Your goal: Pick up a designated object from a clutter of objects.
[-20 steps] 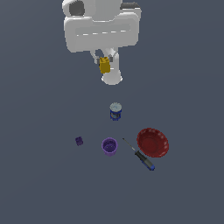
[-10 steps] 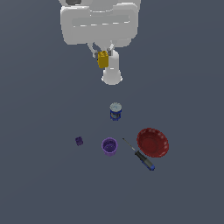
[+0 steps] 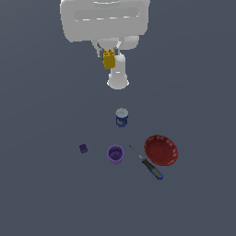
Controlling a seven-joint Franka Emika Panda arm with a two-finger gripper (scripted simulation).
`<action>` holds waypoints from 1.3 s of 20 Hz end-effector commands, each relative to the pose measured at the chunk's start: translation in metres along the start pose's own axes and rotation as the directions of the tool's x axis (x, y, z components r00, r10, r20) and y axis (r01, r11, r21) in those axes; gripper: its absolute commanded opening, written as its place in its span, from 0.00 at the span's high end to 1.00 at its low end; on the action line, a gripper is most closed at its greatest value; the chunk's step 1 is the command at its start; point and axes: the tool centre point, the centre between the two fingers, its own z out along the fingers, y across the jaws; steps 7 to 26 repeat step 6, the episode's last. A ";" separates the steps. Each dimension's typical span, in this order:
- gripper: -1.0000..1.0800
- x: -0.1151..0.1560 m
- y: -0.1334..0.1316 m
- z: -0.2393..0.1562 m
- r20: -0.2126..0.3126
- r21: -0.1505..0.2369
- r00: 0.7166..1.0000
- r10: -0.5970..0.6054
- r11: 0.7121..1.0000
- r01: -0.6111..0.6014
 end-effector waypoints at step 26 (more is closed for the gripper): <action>1.00 0.006 0.001 -0.009 0.000 0.000 1.000 0.000 1.000 0.000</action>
